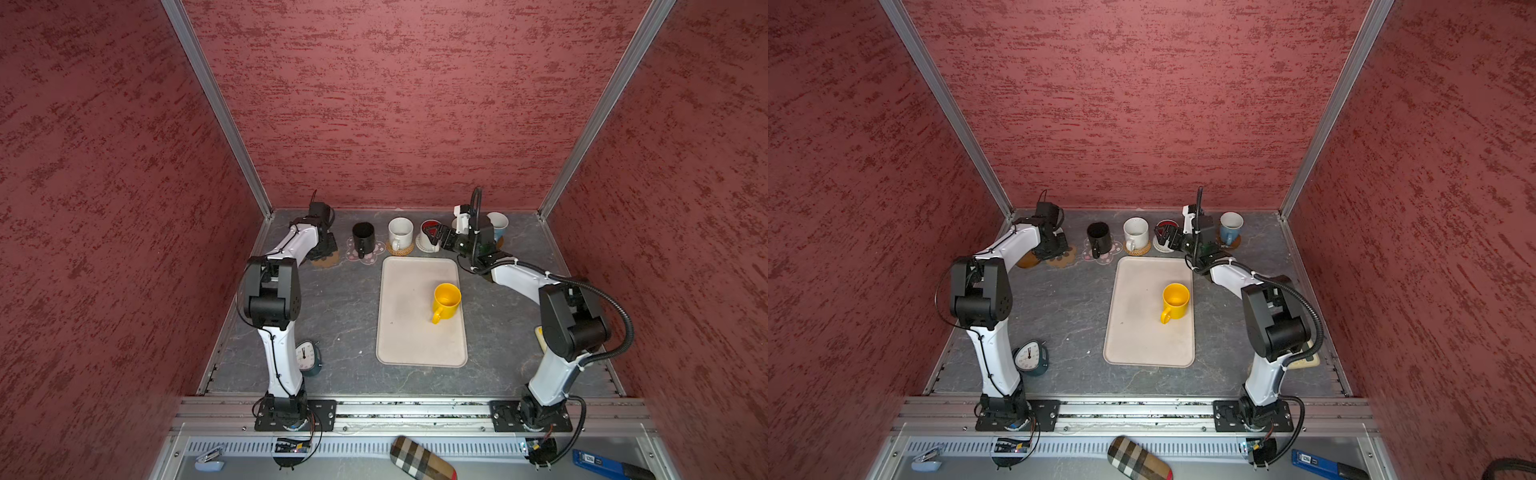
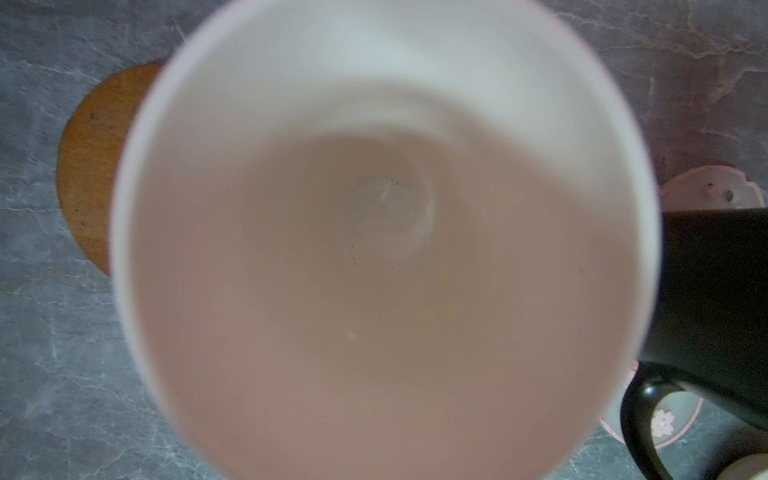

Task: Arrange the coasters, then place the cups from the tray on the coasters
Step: 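Carry the white mug to the paw-print coaster while the right gripper moves farther, then lower the white mug onto the paw-print coaster and open the left gripper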

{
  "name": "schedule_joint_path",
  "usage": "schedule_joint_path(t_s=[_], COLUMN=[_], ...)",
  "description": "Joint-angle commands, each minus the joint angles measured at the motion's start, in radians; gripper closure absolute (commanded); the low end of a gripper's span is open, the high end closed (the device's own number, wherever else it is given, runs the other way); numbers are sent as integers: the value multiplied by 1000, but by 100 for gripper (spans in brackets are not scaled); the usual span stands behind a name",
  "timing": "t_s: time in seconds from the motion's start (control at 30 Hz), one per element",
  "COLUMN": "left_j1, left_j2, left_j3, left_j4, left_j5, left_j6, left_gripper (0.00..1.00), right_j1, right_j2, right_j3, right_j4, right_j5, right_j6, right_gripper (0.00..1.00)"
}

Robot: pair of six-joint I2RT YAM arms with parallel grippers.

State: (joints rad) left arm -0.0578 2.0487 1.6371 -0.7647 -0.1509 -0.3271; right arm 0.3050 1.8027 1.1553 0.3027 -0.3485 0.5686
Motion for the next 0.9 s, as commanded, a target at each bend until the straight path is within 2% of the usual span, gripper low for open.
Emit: schedule_joint_path(t_s=[0.0, 0.07, 0.2, 0.47, 0.67, 0.87], left_j1=[-3, -3, -3, -1, -1, -4], left_j2=[-15, -16, -22, -42, -99, -197], left_j3=[-5, -3, -4, -6, 28, 25], left_j4=[35, 30, 23, 31, 6, -19], left_j5=[11, 13, 9, -16, -20, 29], left_j6=[-11, -12, -11, 9, 63, 80], left_gripper=[94, 86, 59, 27, 15, 8], right_j1=[5, 4, 5, 4, 5, 5], right_j2=[-2, -1, 0, -7, -25, -86], right_j3=[-10, -9, -11, -16, -22, -42], right_j4=[54, 56, 57, 60, 50, 9], right_j5=[-20, -22, -22, -20, -18, 6], right_j6=[-1, 1, 1, -1, -6, -16], right_gripper=[1, 1, 1, 1, 1, 1])
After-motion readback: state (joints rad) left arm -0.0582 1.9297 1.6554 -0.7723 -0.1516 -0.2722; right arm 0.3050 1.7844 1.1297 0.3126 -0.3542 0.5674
